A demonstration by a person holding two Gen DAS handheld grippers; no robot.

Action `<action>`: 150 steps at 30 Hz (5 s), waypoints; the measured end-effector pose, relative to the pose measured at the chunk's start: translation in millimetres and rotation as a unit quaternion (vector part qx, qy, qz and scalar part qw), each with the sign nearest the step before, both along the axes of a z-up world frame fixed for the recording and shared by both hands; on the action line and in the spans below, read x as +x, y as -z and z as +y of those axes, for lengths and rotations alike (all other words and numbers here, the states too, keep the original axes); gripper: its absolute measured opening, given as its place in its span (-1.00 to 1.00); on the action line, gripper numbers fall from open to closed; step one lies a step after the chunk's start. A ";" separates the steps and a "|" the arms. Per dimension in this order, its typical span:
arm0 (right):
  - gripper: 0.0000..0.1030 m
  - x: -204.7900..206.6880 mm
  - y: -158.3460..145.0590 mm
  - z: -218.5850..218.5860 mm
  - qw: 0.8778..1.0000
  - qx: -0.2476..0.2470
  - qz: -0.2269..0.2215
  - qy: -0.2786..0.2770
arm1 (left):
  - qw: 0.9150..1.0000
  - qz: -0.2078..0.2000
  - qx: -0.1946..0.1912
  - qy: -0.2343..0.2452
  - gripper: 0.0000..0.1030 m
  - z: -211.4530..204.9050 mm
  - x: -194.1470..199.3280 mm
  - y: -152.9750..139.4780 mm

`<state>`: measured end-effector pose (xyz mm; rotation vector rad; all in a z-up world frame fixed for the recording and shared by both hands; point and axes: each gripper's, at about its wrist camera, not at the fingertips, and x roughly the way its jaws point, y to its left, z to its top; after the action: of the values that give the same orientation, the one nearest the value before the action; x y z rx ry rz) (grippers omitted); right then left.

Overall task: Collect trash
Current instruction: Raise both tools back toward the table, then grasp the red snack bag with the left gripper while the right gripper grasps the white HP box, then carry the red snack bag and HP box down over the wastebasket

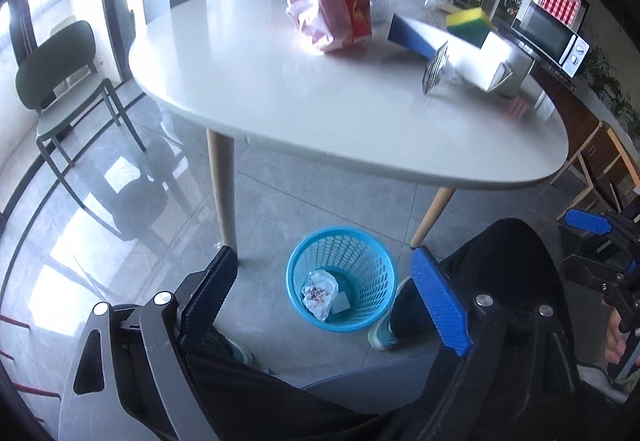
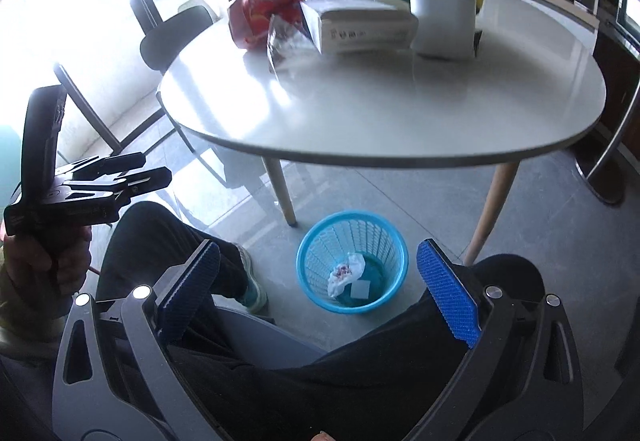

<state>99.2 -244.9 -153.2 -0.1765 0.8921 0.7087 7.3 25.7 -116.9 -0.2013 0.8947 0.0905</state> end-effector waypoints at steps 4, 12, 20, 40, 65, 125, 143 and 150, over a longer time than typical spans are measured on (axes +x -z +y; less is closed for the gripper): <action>0.83 -8.9 -32.8 7.5 0.999 0.019 -0.030 -0.010 | 1.000 -0.031 0.004 -0.005 0.80 3.8 -2.2 -22.1; 0.83 -9.2 -68.9 20.0 0.997 0.037 -0.070 -0.019 | 0.997 -0.080 0.010 -0.014 0.87 9.7 6.7 -62.9; 0.83 6.6 -81.4 33.5 0.995 0.035 -0.090 -0.023 | 0.994 -0.108 0.009 -0.015 0.88 14.9 30.2 -85.0; 0.83 121.2 -81.7 91.9 0.995 0.038 -0.068 -0.063 | 0.995 -0.096 0.011 -0.035 0.88 48.5 124.3 -85.9; 0.83 165.6 -64.9 104.9 0.997 -0.008 -0.034 -0.064 | 0.997 -0.069 0.005 -0.020 0.88 50.5 167.0 -74.5; 0.42 69.6 -133.0 51.2 0.989 0.030 -0.132 -0.053 | 0.986 -0.158 -0.049 -0.022 -0.59 34.9 55.5 -130.5; 0.41 -6.8 -98.2 -40.9 0.994 0.065 -0.093 0.004 | 0.991 -0.115 -0.041 0.051 -0.60 -3.7 -19.3 -104.3; 0.42 -18.3 -46.4 -49.5 0.998 0.041 -0.042 0.013 | 0.996 -0.047 -0.046 0.065 -0.61 -10.9 -35.3 -58.7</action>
<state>81.0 -294.5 -106.8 -0.1199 0.7832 0.7077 -28.0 14.8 -58.2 -0.2310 0.8158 -0.0799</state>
